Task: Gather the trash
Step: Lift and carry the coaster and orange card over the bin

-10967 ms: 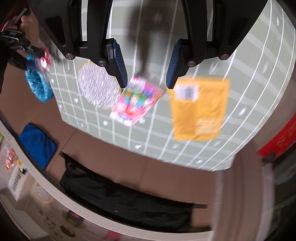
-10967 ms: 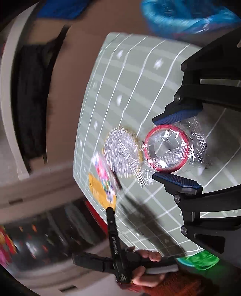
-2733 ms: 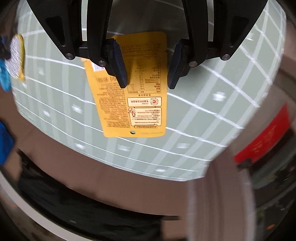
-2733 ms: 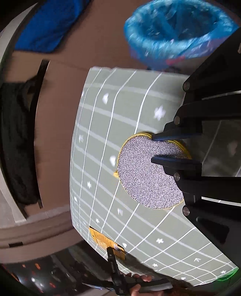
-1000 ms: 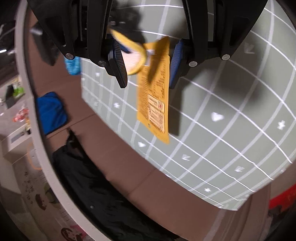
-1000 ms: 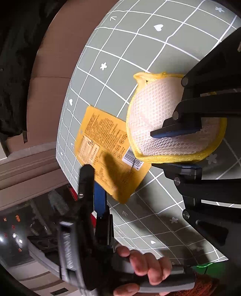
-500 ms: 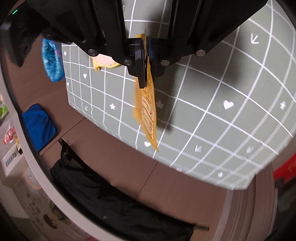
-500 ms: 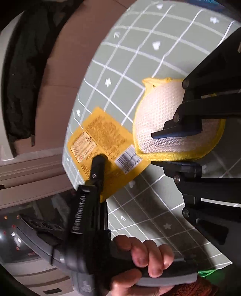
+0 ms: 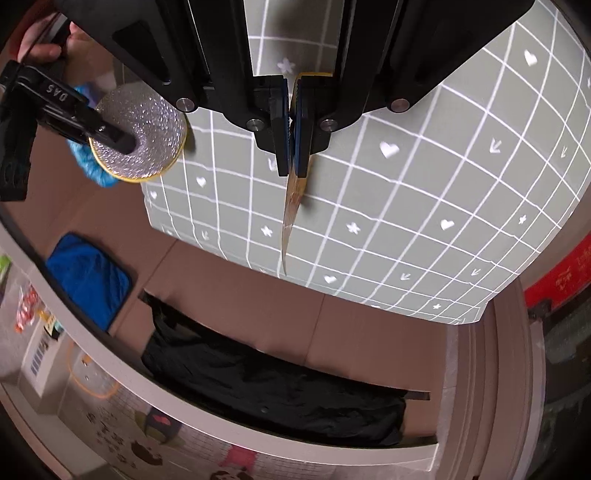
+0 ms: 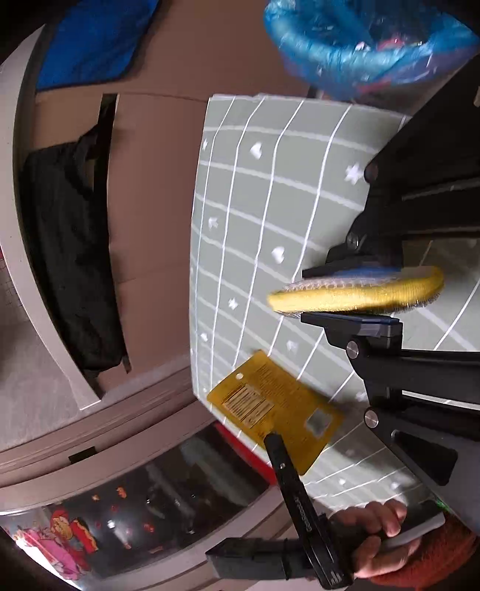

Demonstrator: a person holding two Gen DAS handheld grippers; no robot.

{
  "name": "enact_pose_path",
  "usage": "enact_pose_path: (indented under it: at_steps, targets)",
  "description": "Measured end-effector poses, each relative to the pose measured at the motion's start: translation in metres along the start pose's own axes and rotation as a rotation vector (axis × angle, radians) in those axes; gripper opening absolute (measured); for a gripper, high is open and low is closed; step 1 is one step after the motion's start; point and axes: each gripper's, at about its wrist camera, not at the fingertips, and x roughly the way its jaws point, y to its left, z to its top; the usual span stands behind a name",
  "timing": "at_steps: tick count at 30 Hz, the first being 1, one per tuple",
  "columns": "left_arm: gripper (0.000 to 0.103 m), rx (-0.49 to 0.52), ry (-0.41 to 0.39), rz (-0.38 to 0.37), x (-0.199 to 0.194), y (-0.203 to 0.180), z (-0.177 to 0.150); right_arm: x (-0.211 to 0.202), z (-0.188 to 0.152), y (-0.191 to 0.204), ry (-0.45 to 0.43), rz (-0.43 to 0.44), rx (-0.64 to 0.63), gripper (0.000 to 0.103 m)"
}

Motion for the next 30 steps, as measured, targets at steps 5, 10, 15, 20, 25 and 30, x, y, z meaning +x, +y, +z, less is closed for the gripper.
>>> enact_pose_path:
  at_steps: [5, 10, 15, 20, 25, 30]
  targets:
    - [0.0, 0.056, -0.006, 0.048, -0.003, -0.021, -0.003, 0.001, -0.014, -0.001, 0.027, -0.043, -0.051, 0.013]
    - [0.0, 0.091, -0.039, 0.104, -0.012, -0.039, -0.002, -0.02, -0.01, 0.001, -0.022, -0.028, -0.073, 0.012]
    - [0.0, 0.119, -0.093, 0.092, -0.032, -0.069, 0.005, -0.054, -0.005, 0.002, -0.093, -0.029, -0.105, 0.012]
    - [0.0, 0.148, -0.182, 0.026, -0.062, -0.119, 0.018, -0.096, 0.002, -0.009, -0.184, -0.052, -0.116, 0.012]
    - [0.0, 0.208, -0.285, -0.068, -0.096, -0.185, 0.026, -0.149, 0.01, -0.031, -0.288, -0.102, -0.116, 0.012]
    - [0.0, 0.268, -0.346, -0.13, -0.109, -0.246, 0.023, -0.2, 0.009, -0.064, -0.367, -0.181, -0.107, 0.012]
